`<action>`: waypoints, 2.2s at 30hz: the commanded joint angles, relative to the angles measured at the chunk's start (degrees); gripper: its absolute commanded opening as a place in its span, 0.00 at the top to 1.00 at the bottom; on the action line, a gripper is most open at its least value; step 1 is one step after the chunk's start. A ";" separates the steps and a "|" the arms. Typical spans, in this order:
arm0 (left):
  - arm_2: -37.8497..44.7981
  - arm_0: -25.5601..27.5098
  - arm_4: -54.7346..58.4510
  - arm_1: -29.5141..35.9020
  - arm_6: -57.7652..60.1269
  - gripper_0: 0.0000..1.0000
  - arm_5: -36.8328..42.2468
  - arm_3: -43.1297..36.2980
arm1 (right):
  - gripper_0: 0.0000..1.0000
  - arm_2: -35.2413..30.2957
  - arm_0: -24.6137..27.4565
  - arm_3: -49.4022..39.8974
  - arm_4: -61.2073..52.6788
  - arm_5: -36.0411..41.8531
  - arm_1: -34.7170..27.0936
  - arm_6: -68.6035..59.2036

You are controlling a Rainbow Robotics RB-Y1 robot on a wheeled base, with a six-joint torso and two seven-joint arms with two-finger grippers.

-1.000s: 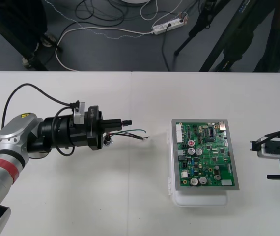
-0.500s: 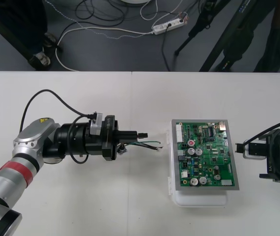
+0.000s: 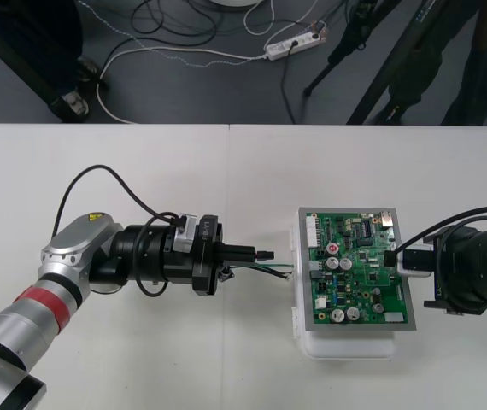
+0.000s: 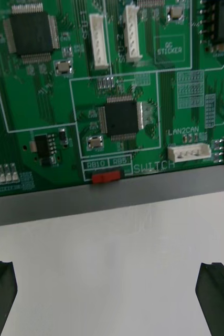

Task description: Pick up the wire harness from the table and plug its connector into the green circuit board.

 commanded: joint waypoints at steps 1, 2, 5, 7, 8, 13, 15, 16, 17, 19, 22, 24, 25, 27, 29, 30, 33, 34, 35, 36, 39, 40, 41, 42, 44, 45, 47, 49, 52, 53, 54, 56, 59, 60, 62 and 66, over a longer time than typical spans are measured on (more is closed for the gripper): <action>-2.52 0.30 0.30 -1.95 -5.21 1.00 -3.18 -1.93 | 0.00 2.46 -2.04 -0.32 2.80 -0.28 0.88 -1.20; -2.61 0.21 0.30 -2.13 -5.29 1.00 -3.18 -1.84 | 0.00 2.46 -2.13 -0.32 2.89 -0.28 0.88 -1.12; -2.96 0.21 0.30 -2.57 -5.38 1.00 -2.30 -1.93 | 0.00 2.46 -2.13 -0.32 2.89 -0.28 0.88 -0.24; -3.14 0.21 0.30 -3.01 -5.47 1.00 -1.24 -1.93 | 0.00 2.55 -2.21 -0.32 2.71 -0.28 0.88 2.13; -3.14 0.21 0.21 -3.09 -5.47 1.00 -1.07 -1.84 | 0.00 2.46 -2.21 -0.32 2.71 -0.28 0.88 2.93; -3.23 0.30 -0.40 -3.80 -5.82 1.00 0.16 -1.93 | 0.00 2.46 -2.30 -0.32 2.45 -0.28 0.88 4.68; -3.23 0.30 -0.67 -3.89 -5.91 1.00 0.52 -1.84 | 0.00 2.46 -2.21 -0.32 2.36 -0.28 0.88 4.42; -3.23 0.30 -0.67 -3.97 -6.00 1.00 0.78 -1.84 | 0.00 2.46 -2.21 -0.32 2.27 -0.28 0.97 4.42; -3.23 0.30 -0.67 -4.06 -6.08 1.00 1.04 -1.93 | 0.00 2.55 -2.04 -0.32 2.27 -0.28 1.15 4.33; -3.23 0.30 -0.75 -4.32 -6.17 1.00 1.48 -1.93 | 0.00 2.64 -1.86 -0.32 2.27 -0.28 1.50 4.33; -3.23 0.30 -0.93 -4.68 -6.26 1.00 2.54 -1.93 | 0.00 3.08 -1.86 -0.32 2.89 -0.28 1.94 4.42; -3.23 0.30 -1.02 -5.03 -6.44 1.00 3.24 -1.84 | 0.00 3.16 -1.86 -0.32 3.33 -0.28 2.29 4.51; -3.23 0.21 -1.11 -5.20 -6.44 1.00 3.59 -1.84 | 0.00 3.16 -1.77 -0.32 3.59 -0.28 2.64 4.60; -3.23 0.30 -1.19 -5.47 -6.52 1.00 4.12 -1.84 | 0.00 3.25 -1.77 -0.32 4.12 -0.28 3.17 4.60; -3.23 0.30 -1.28 -5.91 -6.61 1.00 4.73 -1.84 | 0.00 3.69 -1.77 -0.23 5.00 -0.28 3.70 4.42; -3.23 0.30 -1.37 -5.99 -6.70 1.00 4.91 -1.84 | 0.00 3.78 -1.77 -0.32 5.17 -0.28 3.87 4.42; -3.32 0.30 -2.07 -6.08 -6.79 1.00 5.79 -1.84 | 0.00 3.78 -1.86 -0.32 5.87 -0.28 4.49 4.51; -3.32 0.30 -2.51 -5.99 -6.79 1.00 5.96 -1.84 | 0.00 3.87 -1.86 -0.32 6.05 -0.28 4.58 4.51; -3.32 0.30 -2.86 -6.08 -6.79 1.00 6.05 -1.84 | 0.00 3.87 -1.86 -0.32 6.14 -0.28 4.66 4.51; -3.23 0.30 -2.95 -6.08 -6.79 1.00 6.14 -1.84 | 0.00 3.95 -1.86 -0.32 6.14 -0.28 4.66 4.42; -3.40 0.30 -3.13 -5.99 -6.88 1.00 6.14 -1.84 | 0.00 4.66 -1.86 -0.32 6.23 -0.28 4.66 4.33; -3.58 0.21 -3.13 -5.99 -6.88 1.00 6.14 -1.84 | 0.00 4.92 -1.77 -0.32 6.14 -0.28 4.66 4.33; -3.75 0.30 -3.04 -6.08 -6.88 1.00 6.14 -1.93 | 0.00 5.01 -1.77 -0.32 6.14 -0.28 4.66 4.24; -3.75 0.30 -3.04 -5.99 -6.96 1.00 6.14 -1.84 | 0.00 5.01 -1.86 -0.32 6.05 -0.28 4.66 4.24; -3.93 0.30 -3.04 -6.08 -7.05 1.00 6.14 -1.93 | 0.00 5.18 -1.77 -0.32 6.14 -0.28 4.66 4.16; -4.02 0.30 -3.13 -5.99 -7.14 1.00 6.14 -1.84 | 0.00 5.27 -1.77 -0.32 6.23 -0.28 4.66 4.07; -4.28 0.30 -3.04 -6.08 -7.31 1.00 6.14 -1.84 | 0.00 5.45 -1.86 -0.32 6.58 -0.28 4.66 3.98; -4.63 0.30 -3.13 -6.08 -7.31 1.00 6.05 -1.84 | 0.00 5.62 -1.77 -0.32 6.84 -0.28 4.66 3.98; -4.99 0.30 -3.04 -5.99 -7.49 1.00 6.14 -1.93 | 0.00 5.62 -1.86 -0.32 6.67 -0.28 4.66 3.89; -5.16 0.30 -3.04 -5.99 -7.49 1.00 6.14 -1.84 | 0.00 5.71 -1.77 -0.32 6.58 -0.28 4.66 3.89; -5.16 0.30 -3.04 -5.99 -7.58 1.00 6.14 -1.84 | 0.00 5.80 -1.77 -0.32 6.49 -0.28 4.66 3.89; -5.25 0.21 -3.04 -6.08 -7.67 1.00 6.14 -1.93 | 0.00 5.80 -1.77 -0.32 6.49 -0.28 4.66 3.80; -5.25 0.30 -3.04 -5.99 -7.75 1.00 6.14 -1.84 | 0.00 5.80 -1.86 -0.32 6.40 -0.28 4.66 3.80; -5.25 0.30 -3.04 -6.08 -7.75 1.00 6.05 -1.93 | 0.00 5.80 -1.77 -0.32 6.31 -0.28 4.66 3.72; -5.34 0.21 -3.04 -6.08 -7.84 1.00 6.14 -1.84 | 0.00 5.80 -1.77 -0.23 6.23 -0.28 4.66 3.72; -5.34 0.30 -3.04 -6.08 -7.84 1.00 6.14 -1.84 | 0.00 5.80 -1.86 -0.32 6.14 -0.28 4.66 3.72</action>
